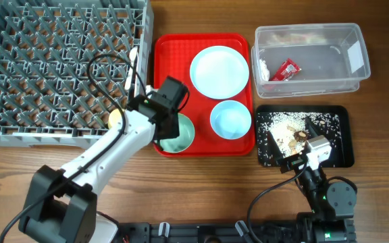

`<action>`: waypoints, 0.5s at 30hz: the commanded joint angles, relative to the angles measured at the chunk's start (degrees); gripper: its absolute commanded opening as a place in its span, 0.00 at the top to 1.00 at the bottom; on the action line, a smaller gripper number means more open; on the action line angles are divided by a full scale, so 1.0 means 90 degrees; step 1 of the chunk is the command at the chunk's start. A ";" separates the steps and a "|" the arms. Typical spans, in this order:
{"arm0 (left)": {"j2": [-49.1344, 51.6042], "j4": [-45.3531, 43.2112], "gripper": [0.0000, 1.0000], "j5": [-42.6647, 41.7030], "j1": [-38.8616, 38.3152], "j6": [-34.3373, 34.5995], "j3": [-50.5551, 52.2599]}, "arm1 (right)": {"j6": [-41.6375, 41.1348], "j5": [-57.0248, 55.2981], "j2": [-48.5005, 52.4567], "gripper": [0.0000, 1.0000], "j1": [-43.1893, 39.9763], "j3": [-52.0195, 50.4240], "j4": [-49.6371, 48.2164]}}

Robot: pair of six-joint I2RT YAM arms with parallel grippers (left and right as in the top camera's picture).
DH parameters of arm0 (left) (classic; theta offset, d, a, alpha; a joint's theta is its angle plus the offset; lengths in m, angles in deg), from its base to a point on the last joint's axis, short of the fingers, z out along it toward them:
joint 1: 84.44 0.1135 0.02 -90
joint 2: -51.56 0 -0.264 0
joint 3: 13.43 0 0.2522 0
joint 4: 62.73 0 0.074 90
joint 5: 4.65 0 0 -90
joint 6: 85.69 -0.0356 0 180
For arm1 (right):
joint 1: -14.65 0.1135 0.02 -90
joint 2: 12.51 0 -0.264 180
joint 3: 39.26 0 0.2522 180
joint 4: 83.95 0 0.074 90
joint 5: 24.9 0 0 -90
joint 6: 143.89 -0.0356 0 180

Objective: Sort waste into correct bins and load items into the dishwasher rack
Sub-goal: 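Reach the left gripper to the green bowl rim and grasp it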

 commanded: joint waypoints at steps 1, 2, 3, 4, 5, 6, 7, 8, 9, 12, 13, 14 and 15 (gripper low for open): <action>0.0024 -0.0223 0.56 0.0704 0.0012 0.0158 0.0143 | -0.0075 0.0100 -0.0080 0.00 -0.0034 -0.0085 -0.0029; 0.0039 -0.0301 0.56 0.0699 0.0012 0.0151 0.0143 | -0.0075 0.0100 -0.0080 0.00 -0.0034 -0.0085 -0.0029; 0.0041 -0.0328 0.57 0.0673 0.0005 0.0151 0.0143 | -0.0073 0.0102 -0.0080 0.00 -0.0034 -0.0085 -0.0029; 0.0073 -0.0374 0.57 0.0597 0.0005 0.0148 0.0143 | -0.0073 0.0102 -0.0080 0.00 -0.0034 -0.0085 -0.0029; 0.0114 -0.0408 0.58 0.0478 0.0005 0.0148 0.0143 | -0.0070 0.0102 -0.0080 0.00 -0.0034 -0.0085 -0.0029; 0.0175 -0.0413 0.58 0.0401 0.0007 0.0151 0.0143 | -0.0073 0.0100 -0.0080 0.00 -0.0034 -0.0085 -0.0029; 0.0245 -0.0406 0.58 0.0391 0.0005 0.0151 0.0143 | -0.0075 0.0102 -0.0080 0.00 -0.0034 -0.0085 -0.0029; 0.0308 -0.0389 0.58 0.0391 0.0005 0.0151 0.0143 | -0.0073 0.0100 -0.0080 0.00 -0.0034 -0.0085 -0.0029; 0.0447 -0.0379 0.58 0.0393 0.0007 0.0148 0.0143 | -0.0075 0.0100 -0.0080 0.00 -0.0034 -0.0085 -0.0029; 0.0874 -0.0367 0.59 0.0452 0.0007 0.0153 0.0143 | -0.0073 0.0100 -0.0080 0.00 -0.0034 -0.0085 -0.0029; 0.0988 -0.0386 0.59 0.0474 0.0007 0.0153 0.0143 | -0.0073 0.0100 -0.0080 0.00 -0.0034 -0.0085 -0.0029; 0.1076 -0.0398 0.59 0.0481 0.0007 0.0153 0.0143 | -0.0075 0.0102 -0.0080 0.00 -0.0034 -0.0085 -0.0029; 0.1175 -0.0413 0.59 0.0452 0.0007 0.0155 0.0143 | -0.0073 0.0102 -0.0080 0.00 -0.0034 -0.0085 -0.0029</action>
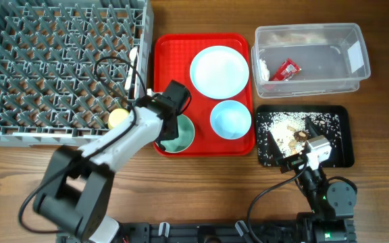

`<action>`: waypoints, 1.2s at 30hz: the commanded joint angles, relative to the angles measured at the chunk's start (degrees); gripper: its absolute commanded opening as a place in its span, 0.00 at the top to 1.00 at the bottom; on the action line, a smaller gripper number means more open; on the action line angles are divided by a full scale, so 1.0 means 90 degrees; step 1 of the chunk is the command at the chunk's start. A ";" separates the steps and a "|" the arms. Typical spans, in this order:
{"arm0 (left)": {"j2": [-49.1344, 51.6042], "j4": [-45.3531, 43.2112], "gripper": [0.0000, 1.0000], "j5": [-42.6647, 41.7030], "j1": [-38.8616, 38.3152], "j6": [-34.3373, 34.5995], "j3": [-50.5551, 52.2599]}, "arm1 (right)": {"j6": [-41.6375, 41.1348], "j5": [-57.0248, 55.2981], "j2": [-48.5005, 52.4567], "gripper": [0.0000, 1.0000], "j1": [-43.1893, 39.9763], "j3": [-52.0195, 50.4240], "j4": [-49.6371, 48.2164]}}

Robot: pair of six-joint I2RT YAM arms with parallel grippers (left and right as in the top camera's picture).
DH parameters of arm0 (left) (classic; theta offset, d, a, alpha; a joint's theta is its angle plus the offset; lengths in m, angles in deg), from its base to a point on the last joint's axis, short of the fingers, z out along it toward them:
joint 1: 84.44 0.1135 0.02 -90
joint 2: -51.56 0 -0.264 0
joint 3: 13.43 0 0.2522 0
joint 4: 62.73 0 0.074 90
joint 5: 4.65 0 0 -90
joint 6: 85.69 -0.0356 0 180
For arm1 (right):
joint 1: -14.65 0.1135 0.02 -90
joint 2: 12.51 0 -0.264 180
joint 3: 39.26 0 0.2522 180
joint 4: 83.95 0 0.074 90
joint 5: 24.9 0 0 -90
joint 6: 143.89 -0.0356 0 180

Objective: Sort waste into correct bins and load items into the dishwasher rack
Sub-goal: 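Reach the left gripper to the green bowl rim and grasp it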

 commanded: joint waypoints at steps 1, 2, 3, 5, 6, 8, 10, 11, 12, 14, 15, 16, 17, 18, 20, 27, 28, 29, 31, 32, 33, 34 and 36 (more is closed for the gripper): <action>0.0423 -0.0034 0.62 -0.0017 0.0007 0.0100 0.0012 | -0.0073 0.0102 -0.0080 0.00 -0.0034 -0.0085 -0.0029; 0.0427 -0.0034 0.69 -0.0124 0.0005 0.0095 0.0012 | -0.0073 0.0100 -0.0080 0.00 -0.0034 -0.0085 -0.0029; 0.0420 -0.0036 0.75 -0.0270 -0.0015 0.0095 0.0005 | -0.0075 0.0102 -0.0080 0.00 -0.0034 -0.0085 -0.0029; 0.0347 -0.0036 0.78 -0.0376 -0.0036 0.0097 -0.0039 | -0.0073 0.0102 -0.0080 0.00 -0.0034 -0.0085 -0.0029; 0.0282 -0.0036 0.78 -0.0423 -0.0036 0.0100 -0.0068 | -0.0075 0.0100 -0.0080 0.00 -0.0034 -0.0085 -0.0029; 0.0124 -0.0032 0.78 -0.0537 -0.0036 0.0100 -0.0151 | -0.0073 0.0100 -0.0080 0.00 -0.0034 -0.0085 -0.0029; -0.0049 -0.0034 0.84 -0.0612 -0.0034 0.0097 -0.0231 | -0.0075 0.0100 -0.0080 0.00 -0.0034 -0.0085 -0.0029; -0.0138 -0.0034 0.89 -0.0612 -0.0034 0.0100 -0.0274 | -0.0073 0.0100 -0.0080 0.00 -0.0034 -0.0085 -0.0029; -0.0223 -0.0034 0.92 -0.0610 -0.0034 0.0095 -0.0311 | -0.0075 0.0100 -0.0080 0.00 -0.0034 -0.0085 -0.0029; -0.0406 -0.0032 0.94 -0.0607 -0.0012 0.0049 -0.0355 | -0.0075 0.0100 -0.0080 0.00 -0.0034 -0.0085 -0.0029; -0.0505 -0.0032 0.92 -0.0583 0.0015 0.0049 -0.0357 | -0.0075 0.0100 -0.0080 0.00 -0.0034 -0.0085 -0.0029; -0.0617 -0.0032 0.85 -0.0585 0.0053 0.0051 -0.0357 | -0.0075 0.0100 -0.0080 0.00 -0.0034 -0.0085 -0.0029; -0.0680 -0.0032 0.80 -0.0588 0.0075 0.0051 -0.0357 | -0.0073 0.0100 -0.0080 0.00 -0.0034 -0.0085 -0.0029; -0.0748 -0.0027 0.77 -0.0588 0.0109 0.0041 -0.0357 | -0.0073 0.0102 -0.0080 0.00 -0.0034 -0.0085 -0.0029; -0.0777 0.0017 0.83 -0.0588 0.0141 0.0027 -0.0357 | -0.0073 0.0100 -0.0080 0.00 -0.0034 -0.0085 -0.0029; -0.1115 0.0177 0.91 -0.0469 0.0141 -0.0308 -0.0505 | -0.0073 0.0100 -0.0080 0.00 -0.0034 -0.0085 -0.0029; -0.1173 0.0182 0.72 -0.0469 0.0141 -0.0308 -0.0508 | -0.0073 0.0100 -0.0080 0.00 -0.0034 -0.0085 -0.0029; -0.1190 0.0209 0.59 -0.0471 0.0141 -0.0306 -0.0508 | -0.0075 0.0100 -0.0080 0.00 -0.0034 -0.0085 -0.0029; -0.1168 0.0325 0.54 -0.0493 0.0141 -0.0287 -0.0505 | -0.0073 0.0100 -0.0080 0.00 -0.0034 -0.0085 -0.0029; -0.1066 0.0369 0.56 -0.0493 0.0138 -0.0282 -0.0457 | -0.0075 0.0100 -0.0080 0.00 -0.0034 -0.0085 -0.0029; -0.1022 0.0338 0.58 -0.0488 0.0141 -0.0284 -0.0410 | -0.0073 0.0100 -0.0080 0.00 -0.0034 -0.0085 -0.0029; -0.0940 0.0245 0.62 -0.0486 0.0141 -0.0287 -0.0330 | -0.0073 0.0102 -0.0080 0.00 -0.0034 -0.0085 -0.0029; -0.0714 -0.0044 0.64 -0.0491 0.0141 -0.0284 -0.0114 | -0.0073 0.0102 -0.0080 0.00 -0.0034 -0.0085 -0.0029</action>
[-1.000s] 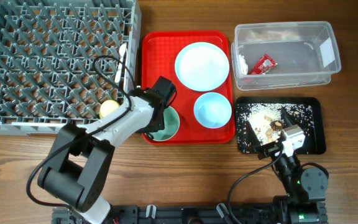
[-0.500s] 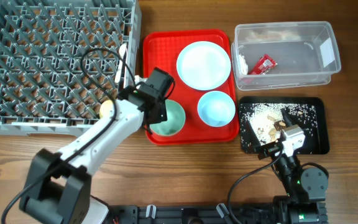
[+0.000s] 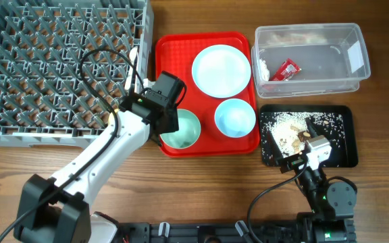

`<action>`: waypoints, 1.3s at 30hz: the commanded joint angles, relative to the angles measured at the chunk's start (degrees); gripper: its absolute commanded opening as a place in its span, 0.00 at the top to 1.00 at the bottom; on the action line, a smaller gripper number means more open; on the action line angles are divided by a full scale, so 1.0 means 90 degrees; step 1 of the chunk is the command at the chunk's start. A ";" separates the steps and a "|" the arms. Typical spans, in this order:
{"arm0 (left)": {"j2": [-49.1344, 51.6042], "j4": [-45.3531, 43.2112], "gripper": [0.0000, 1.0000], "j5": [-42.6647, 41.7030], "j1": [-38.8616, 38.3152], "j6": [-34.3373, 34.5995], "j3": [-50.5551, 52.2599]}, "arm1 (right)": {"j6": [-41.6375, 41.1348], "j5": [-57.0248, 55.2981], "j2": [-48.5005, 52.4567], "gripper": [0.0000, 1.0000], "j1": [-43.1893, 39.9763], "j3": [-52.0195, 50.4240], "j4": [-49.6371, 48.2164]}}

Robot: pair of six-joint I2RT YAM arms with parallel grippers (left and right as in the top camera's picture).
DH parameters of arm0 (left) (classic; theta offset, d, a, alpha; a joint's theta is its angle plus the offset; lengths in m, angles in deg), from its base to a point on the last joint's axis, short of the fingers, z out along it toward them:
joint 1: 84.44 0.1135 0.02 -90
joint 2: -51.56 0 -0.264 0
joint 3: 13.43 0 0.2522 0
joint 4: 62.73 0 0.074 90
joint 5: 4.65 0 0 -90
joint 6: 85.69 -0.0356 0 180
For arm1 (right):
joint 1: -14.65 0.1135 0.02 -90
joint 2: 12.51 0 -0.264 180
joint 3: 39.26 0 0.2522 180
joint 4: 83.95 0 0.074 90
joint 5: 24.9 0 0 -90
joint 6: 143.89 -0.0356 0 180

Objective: Sort waste into correct bins and load items into the dishwasher rack
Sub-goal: 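Reach the left gripper to the green bowl rim and grasp it, then lift the green bowl with the left gripper and set it in the rack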

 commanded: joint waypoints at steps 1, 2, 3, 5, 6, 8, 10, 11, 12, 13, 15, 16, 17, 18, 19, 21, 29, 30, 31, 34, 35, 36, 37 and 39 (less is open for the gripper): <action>0.0406 -0.0396 0.67 0.0039 0.0032 -0.0046 0.0325 | -0.0073 0.0100 -0.0080 0.00 -0.0034 -0.0085 -0.0029; 0.0556 -0.0512 0.69 0.0039 0.0032 -0.0046 0.0391 | -0.0073 0.0100 -0.0080 0.00 -0.0034 -0.0085 -0.0029; 0.0680 -0.0556 0.70 0.0039 0.0032 -0.0046 0.0401 | -0.0075 0.0100 -0.0080 0.00 -0.0034 -0.0085 -0.0029; 0.0969 -0.0646 0.73 0.0039 0.0032 -0.0046 0.0401 | -0.0073 0.0102 -0.0080 0.00 -0.0034 -0.0085 -0.0029; 0.1032 -0.0678 0.74 0.0036 0.0029 -0.0044 0.0401 | -0.0073 0.0102 -0.0080 0.00 -0.0034 -0.0085 -0.0029; 0.1098 -0.0724 0.79 0.0036 0.0032 -0.0046 0.0401 | -0.0075 0.0102 -0.0080 0.00 -0.0034 -0.0085 -0.0029; 0.1090 -0.0748 0.91 0.0032 0.0029 -0.0046 0.0393 | -0.0073 0.0100 -0.0080 0.00 -0.0034 -0.0085 -0.0029; 0.1039 -0.0743 0.96 -0.0024 0.0029 -0.0056 0.0372 | -0.0073 0.0100 -0.0080 0.00 -0.0034 -0.0085 -0.0029; 0.1013 -0.0743 0.96 -0.0061 0.0029 -0.0070 0.0352 | -0.0073 0.0100 -0.0080 0.00 -0.0034 -0.0085 -0.0029; 0.0945 -0.0719 0.96 -0.0078 0.0029 -0.0070 0.0316 | -0.0075 0.0102 -0.0080 0.00 -0.0034 -0.0085 -0.0029; 0.0755 -0.0605 0.96 -0.0056 0.0032 -0.0073 0.0185 | -0.0073 0.0100 -0.0080 0.00 -0.0034 -0.0085 -0.0029; 0.0631 -0.0517 0.96 -0.0032 0.0034 -0.0143 0.0075 | -0.0073 0.0102 -0.0080 0.00 -0.0034 -0.0085 -0.0029; 0.0495 -0.0420 0.96 -0.0015 0.0041 -0.0333 -0.0058 | -0.0073 0.0100 -0.0080 0.00 -0.0034 -0.0085 -0.0029; 0.0338 -0.0282 0.96 0.0104 0.0049 -0.0483 -0.0223 | -0.0073 0.0100 -0.0080 0.00 -0.0034 -0.0085 -0.0029; 0.0194 -0.0136 0.96 0.0311 0.0056 -0.0585 -0.0398 | -0.0073 0.0100 -0.0080 0.00 -0.0034 -0.0085 -0.0029; -0.0129 0.0284 0.96 0.1117 0.0061 -0.0787 -0.0889 | -0.0070 0.0100 -0.0080 0.00 -0.0034 -0.0085 -0.0029; -0.0593 0.0437 0.96 0.4206 0.0087 -0.1727 -0.1710 | -0.0073 0.0100 -0.0080 0.00 -0.0034 -0.0085 -0.0029; -0.0554 0.0410 0.96 0.4483 0.0109 -0.1724 -0.1710 | -0.0073 0.0102 -0.0080 0.00 -0.0034 -0.0085 -0.0029; -0.0493 0.0347 0.96 0.4777 0.0146 -0.1724 -0.1710 | -0.0073 0.0100 -0.0080 0.00 -0.0034 -0.0085 -0.0029; -0.0206 -0.0046 0.96 0.5574 0.0357 -0.1724 -0.1710 | -0.0075 0.0102 -0.0080 0.00 -0.0034 -0.0085 -0.0029; -0.0085 -0.0238 0.96 0.5809 0.0447 -0.1746 -0.1710 | -0.0073 0.0100 -0.0080 0.00 -0.0034 -0.0085 -0.0029; 0.0051 -0.0454 0.96 0.6045 0.0546 -0.1768 -0.1710 | -0.0073 0.0100 -0.0080 0.00 -0.0034 -0.0085 -0.0029; 0.0187 -0.0663 0.96 0.6198 0.0651 -0.1875 -0.1710 | -0.0073 0.0100 -0.0080 0.00 -0.0034 -0.0085 -0.0029; 0.0495 -0.1180 0.96 0.6370 0.0843 -0.2217 -0.1710 | -0.0073 0.0100 -0.0080 0.00 -0.0034 -0.0085 -0.0029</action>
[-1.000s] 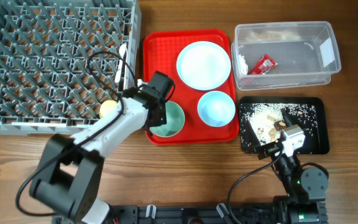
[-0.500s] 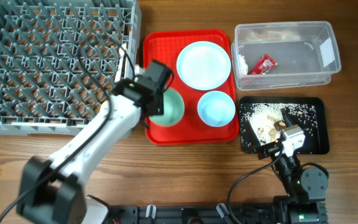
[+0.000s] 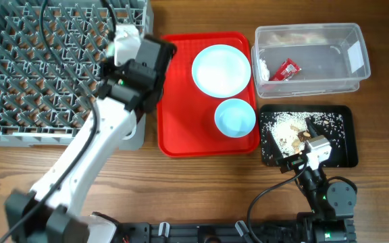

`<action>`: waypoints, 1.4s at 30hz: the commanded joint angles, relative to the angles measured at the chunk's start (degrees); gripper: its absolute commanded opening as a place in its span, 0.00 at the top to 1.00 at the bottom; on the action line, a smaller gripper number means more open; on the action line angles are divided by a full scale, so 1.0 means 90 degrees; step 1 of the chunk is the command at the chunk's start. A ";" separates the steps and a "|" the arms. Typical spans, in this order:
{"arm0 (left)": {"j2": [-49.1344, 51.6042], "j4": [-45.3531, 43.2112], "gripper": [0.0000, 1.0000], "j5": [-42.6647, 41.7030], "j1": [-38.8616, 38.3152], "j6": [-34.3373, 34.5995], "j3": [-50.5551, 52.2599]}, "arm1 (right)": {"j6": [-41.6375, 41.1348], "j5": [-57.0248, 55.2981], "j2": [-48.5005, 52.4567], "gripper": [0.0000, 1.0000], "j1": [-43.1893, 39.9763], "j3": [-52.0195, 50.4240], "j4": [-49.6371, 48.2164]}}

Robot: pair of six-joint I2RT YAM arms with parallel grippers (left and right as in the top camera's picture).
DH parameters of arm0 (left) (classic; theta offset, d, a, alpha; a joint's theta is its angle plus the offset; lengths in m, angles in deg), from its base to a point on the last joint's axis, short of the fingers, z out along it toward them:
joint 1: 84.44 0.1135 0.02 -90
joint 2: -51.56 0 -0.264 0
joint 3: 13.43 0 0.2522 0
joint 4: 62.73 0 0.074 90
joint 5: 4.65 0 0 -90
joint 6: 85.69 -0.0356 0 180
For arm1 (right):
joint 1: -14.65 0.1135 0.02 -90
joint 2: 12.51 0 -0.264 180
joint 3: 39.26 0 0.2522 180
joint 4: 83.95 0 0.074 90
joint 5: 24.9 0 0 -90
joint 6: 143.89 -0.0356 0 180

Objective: Sort waste into correct bins and load items into the dishwasher rack
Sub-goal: 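Lift the green bowl with the left gripper and set it in the rack, then reach the left gripper to the light-blue bowl rim and grasp it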

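My left gripper (image 3: 140,64) hangs over the right edge of the grey dishwasher rack (image 3: 19,135), its fingers hidden under the wrist. The green bowl does not show anywhere; the arm may cover it. On the red tray (image 3: 181,135) sit a white plate (image 3: 220,69) and a small blue bowl (image 3: 235,117), while its left half is bare. My right gripper (image 3: 290,163) rests low at the front left corner of the black tray (image 3: 340,135), with no gap showing between its fingers.
A clear plastic bin (image 3: 356,67) at the back right holds a red wrapper (image 3: 288,69). Food scraps (image 3: 292,131) and crumbs lie on the black tray. Cables loop over the rack behind the left arm.
My left gripper was at the green bowl on the tray's front left corner. It now sits up over the rack's right edge, and the bowl is gone from the tray. The right arm is unchanged.
At first my left gripper was down at the rim of the green bowl on the red tray and stayed there. Then the red tray and the bowl stood slightly further right. Now the bowl's spot is bare and the gripper is over the rack.
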 commanded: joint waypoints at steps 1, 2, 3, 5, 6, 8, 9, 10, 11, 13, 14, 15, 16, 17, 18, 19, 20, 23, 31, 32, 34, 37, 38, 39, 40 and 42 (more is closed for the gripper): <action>0.0580 -0.0668 0.96 0.1214 0.0367 -0.0566 0.0012 | -0.0073 0.0100 -0.0080 0.00 -0.0034 -0.0085 -0.0029; 0.0760 -0.0988 0.96 0.1338 0.0435 -0.0726 0.0012 | -0.0073 0.0102 -0.0080 0.00 -0.0034 -0.0085 -0.0029; 0.0916 -0.1270 0.96 0.1389 0.0478 -0.0950 0.0012 | -0.0075 0.0100 -0.0080 0.00 -0.0034 -0.0085 -0.0029; 0.1190 -0.1831 0.96 0.1574 0.0520 -0.1479 0.0012 | -0.0075 0.0100 -0.0080 0.00 -0.0034 -0.0085 -0.0029; 0.1382 -0.2273 0.96 0.1700 0.0537 -0.1897 0.0012 | -0.0075 0.0102 -0.0080 0.00 -0.0034 -0.0085 -0.0029; 0.1693 -0.2977 0.96 0.1770 0.0532 -0.2701 0.0012 | -0.0073 0.0100 -0.0080 0.00 -0.0034 -0.0085 -0.0029; 0.1848 -0.3325 0.96 0.1846 0.0534 -0.3045 0.0012 | -0.0073 0.0100 -0.0080 0.00 -0.0034 -0.0085 -0.0029; 0.1957 -0.3599 0.96 0.1894 0.0539 -0.3298 0.0012 | -0.0073 0.0102 -0.0080 0.00 -0.0034 -0.0085 -0.0029; 0.2076 -0.3866 0.96 0.1933 0.0556 -0.3568 0.0012 | -0.0075 0.0102 -0.0080 0.00 -0.0034 -0.0085 -0.0029; 0.2368 -0.4524 0.96 0.2001 0.0629 -0.4165 0.0012 | -0.0073 0.0100 -0.0080 0.00 -0.0034 -0.0085 -0.0029; 0.2458 -0.4673 0.96 0.2028 0.0653 -0.4282 0.0012 | -0.0073 0.0100 -0.0080 0.00 -0.0034 -0.0085 -0.0029; 0.2579 -0.4857 0.96 0.2059 0.0704 -0.4420 0.0012 | -0.0073 0.0100 -0.0080 0.00 -0.0034 -0.0085 -0.0029; 0.2662 -0.4940 0.96 0.2072 0.0755 -0.4505 0.0012 | -0.0073 0.0100 -0.0080 0.00 -0.0034 -0.0085 -0.0029; 0.2735 -0.4937 0.96 0.2072 0.0797 -0.4505 0.0012 | -0.0073 0.0102 -0.0080 0.00 -0.0034 -0.0085 -0.0029; 0.2764 -0.4932 0.96 0.2072 0.0823 -0.4505 0.0012 | -0.0073 0.0100 -0.0080 0.00 -0.0034 -0.0085 -0.0029; 0.2812 -0.4932 0.96 0.2074 0.0860 -0.4505 0.0012 | -0.0073 0.0100 -0.0080 0.00 -0.0034 -0.0085 -0.0029; 0.2832 -0.4932 0.96 0.2074 0.0884 -0.4505 0.0012 | -0.0073 0.0100 -0.0080 0.00 -0.0034 -0.0085 -0.0029; 0.2834 -0.4932 0.96 0.2098 0.0920 -0.4505 0.0012 | -0.0073 0.0100 -0.0080 0.00 -0.0034 -0.0085 -0.0029; 0.2837 -0.4891 0.96 0.2118 0.0916 -0.4498 0.0012 | -0.0073 0.0100 -0.0080 0.00 -0.0034 -0.0085 -0.0029; 0.2837 -0.4879 0.96 0.2118 0.0901 -0.4498 0.0012 | -0.0073 0.0102 -0.0080 0.00 -0.0034 -0.0085 -0.0029; 0.2837 -0.4860 0.94 0.2118 0.0828 -0.4495 0.0012 | -0.0073 0.0100 -0.0080 0.00 -0.0034 -0.0085 -0.0029; 0.2837 -0.4862 0.86 0.2118 0.0617 -0.4447 0.0012 | -0.0073 0.0102 -0.0080 0.00 -0.0034 -0.0085 -0.0029; 0.2837 -0.4862 0.83 0.2115 0.0537 -0.4447 0.0012 | -0.0073 0.0100 -0.0080 0.00 -0.0034 -0.0085 -0.0029; 0.2837 -0.4862 0.80 0.2115 0.0461 -0.4447 0.0012 | -0.0073 0.0100 -0.0080 0.00 -0.0034 -0.0085 -0.0029; 0.2837 -0.4864 0.78 0.2115 0.0418 -0.4449 0.0012 | -0.0073 0.0100 -0.0080 0.00 -0.0034 -0.0085 -0.0029; 0.2837 -0.4862 0.73 0.2120 0.0289 -0.4449 0.0012 | -0.0073 0.0102 -0.0080 0.00 -0.0034 -0.0085 -0.0029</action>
